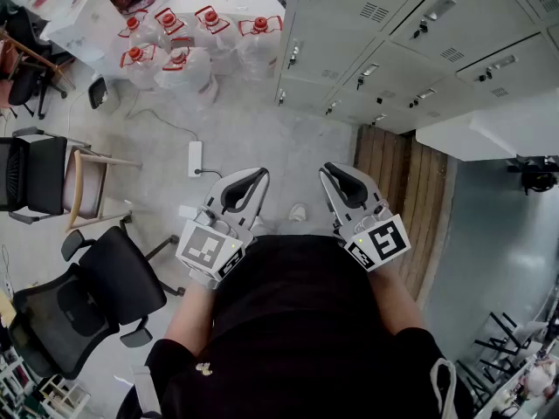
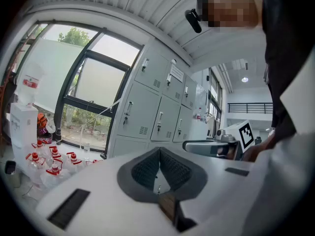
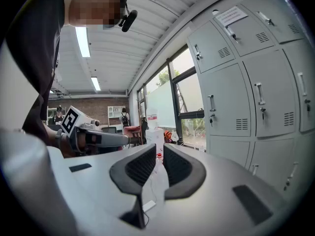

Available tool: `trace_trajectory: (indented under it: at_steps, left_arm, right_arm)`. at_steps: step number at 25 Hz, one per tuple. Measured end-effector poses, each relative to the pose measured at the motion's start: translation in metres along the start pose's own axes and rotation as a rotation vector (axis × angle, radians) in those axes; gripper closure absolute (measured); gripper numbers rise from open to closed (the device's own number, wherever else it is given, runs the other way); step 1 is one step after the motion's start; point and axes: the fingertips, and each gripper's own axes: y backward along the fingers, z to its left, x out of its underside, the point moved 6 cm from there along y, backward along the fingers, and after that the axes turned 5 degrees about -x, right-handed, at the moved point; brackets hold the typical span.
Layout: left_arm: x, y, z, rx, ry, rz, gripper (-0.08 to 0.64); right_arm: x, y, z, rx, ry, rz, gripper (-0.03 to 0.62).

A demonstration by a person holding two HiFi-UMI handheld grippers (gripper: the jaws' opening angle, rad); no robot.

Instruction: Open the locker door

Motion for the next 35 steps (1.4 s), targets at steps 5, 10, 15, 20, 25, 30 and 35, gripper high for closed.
trace_trajectory:
  at_steps: [5, 10, 15, 20, 25, 30, 35]
  left_arm:
    - [-0.003, -0.004, -0.001, -0.005, -0.01, -0.005, 0.537]
    - [-0.001, -0.003, 0.005, -0.003, 0.0, 0.002, 0.537]
    - [0.001, 0.005, 0.022, 0.004, 0.007, -0.001, 0.537]
    - [0.004, 0.004, 0.042, 0.006, 0.034, 0.014, 0.537]
    - [0.005, -0.015, 0.047, 0.006, 0.029, 0.029, 0.537]
    - [0.005, -0.059, 0.05, -0.027, 0.022, 0.05, 0.537]
    - [-0.004, -0.115, 0.049, -0.084, 0.036, 0.074, 0.537]
  right_arm:
    - [0.002, 0.0, -0.006, 0.001, -0.01, 0.0, 0.532]
    - [0.001, -0.008, -0.006, 0.001, -0.013, 0.003, 0.532]
    - [0.002, -0.023, 0.001, -0.003, -0.051, -0.006, 0.532]
    - [0.009, -0.042, 0.004, 0.015, -0.073, 0.006, 0.532]
    - [0.014, -0.046, -0.014, 0.019, -0.094, 0.012, 0.532]
    - [0.018, -0.052, -0.067, 0.007, -0.124, -0.007, 0.532]
    - [0.012, -0.059, -0.131, -0.027, -0.16, -0.03, 0.532]
